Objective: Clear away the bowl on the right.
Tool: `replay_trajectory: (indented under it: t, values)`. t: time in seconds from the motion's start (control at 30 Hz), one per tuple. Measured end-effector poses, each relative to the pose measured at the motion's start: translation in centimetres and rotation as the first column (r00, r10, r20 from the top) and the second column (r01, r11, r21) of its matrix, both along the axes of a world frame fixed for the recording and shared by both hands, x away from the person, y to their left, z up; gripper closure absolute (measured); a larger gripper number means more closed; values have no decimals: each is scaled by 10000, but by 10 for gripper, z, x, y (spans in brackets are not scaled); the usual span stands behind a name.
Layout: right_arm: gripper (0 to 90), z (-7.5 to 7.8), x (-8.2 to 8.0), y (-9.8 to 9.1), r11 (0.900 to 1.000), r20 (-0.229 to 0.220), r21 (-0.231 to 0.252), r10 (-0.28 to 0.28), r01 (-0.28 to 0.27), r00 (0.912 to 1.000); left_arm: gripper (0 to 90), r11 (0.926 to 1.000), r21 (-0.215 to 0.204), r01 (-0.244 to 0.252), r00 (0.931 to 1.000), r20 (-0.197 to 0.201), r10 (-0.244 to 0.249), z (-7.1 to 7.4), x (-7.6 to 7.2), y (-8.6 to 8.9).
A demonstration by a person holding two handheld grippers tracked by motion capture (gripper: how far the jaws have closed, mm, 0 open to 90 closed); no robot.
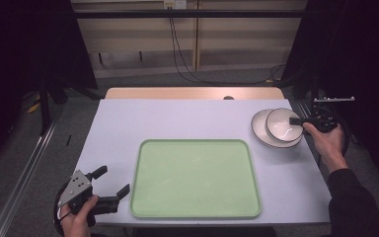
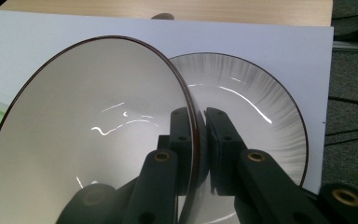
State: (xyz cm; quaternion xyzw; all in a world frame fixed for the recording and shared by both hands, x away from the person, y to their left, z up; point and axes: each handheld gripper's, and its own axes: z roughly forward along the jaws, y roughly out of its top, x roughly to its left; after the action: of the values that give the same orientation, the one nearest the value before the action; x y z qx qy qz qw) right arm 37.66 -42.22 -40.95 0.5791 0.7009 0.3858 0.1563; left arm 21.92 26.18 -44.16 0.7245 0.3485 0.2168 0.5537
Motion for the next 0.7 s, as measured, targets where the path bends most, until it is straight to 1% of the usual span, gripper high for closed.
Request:
replay_trajectory:
  t: [0.03, 0.07, 0.1, 0.2, 0.23, 0.27, 0.3, 0.37, 0.43, 0.47, 0.5, 0.53, 0.57, 0.6, 0.67, 0.7]
  values:
    - [823, 1, -2, 1, 10000, -76, 45, 66, -66, 9999, 11, 10000, -34, -30, 10000, -10, 30, 0, 0, 0]
    - [823, 2, -3, 2, 9999, -41, -5, 127, -127, 9999, 11, 10000, -33, -26, 10000, -10, 26, 0, 0, 0]
    - [822, 3, -4, 3, 10000, -98, 15, 78, -78, 9999, 11, 10000, -42, -14, 10000, 0, 14, 0, 0, 0]
    - [823, 5, -6, 4, 9998, -77, 58, 213, -213, 9997, 11, 10000, -29, -19, 10000, 0, 19, 0, 0, 0]
    - [822, 7, -8, 7, 9993, -29, -14, 362, -362, 9993, 11, 10000, -27, -48, 10000, 3, 48, 0, 0, 0]
    - [822, 7, -8, 7, 9993, -29, -14, 362, -362, 9993, 11, 10000, -27, -48, 10000, 3, 48, 0, 0, 0]
    - [823, 9, -10, 11, 9991, -68, 10, 418, -418, 9991, 11, 10000, -38, -63, 10000, -5, 63, 0, 0, 0]
    - [823, 11, -12, 15, 9979, 20, -31, 640, -640, 9979, 11, 10000, -46, -80, 10000, -9, 80, 0, 0, 0]
    - [823, 12, -14, 20, 9971, 18, 103, 757, -757, 9971, 11, 10000, -42, -63, 10000, 0, 63, 0, 0, 0]
    - [823, 13, -14, 22, 9963, 66, 171, 836, -837, 9965, 11, 10000, -63, -71, 10000, -2, 71, 0, 0, 0]
    - [822, 13, -13, 25, 9952, 120, 142, 968, -969, 9952, 11, 10000, -44, -48, 10000, 5, 48, 0, 0, 0]
    - [822, 13, -13, 25, 9952, 120, 142, 968, -969, 9952, 10, 10000, -44, -48, 10000, 5, 48, 0, 0, 0]
    - [822, 15, -14, 32, 9934, 145, 56, 1143, -1144, 9933, 11, 10000, -67, -26, 10000, -8, 26, 0, 0, 1]
    - [822, 15, -14, 34, 9924, 116, 86, 1230, -1231, 9923, 11, 10000, -67, -26, 10000, -8, 26, 0, 0, 1]
    - [823, 16, -15, 38, 9915, 175, 24, 1300, -1301, 9914, 11, 10000, -60, -33, 10000, -8, 33, 0, 0, 1]
    - [822, 16, -15, 43, 9876, 200, -18, 1572, -1572, 9874, 11, 10000, -45, -36, 10000, -7, 36, 0, -1, 1]
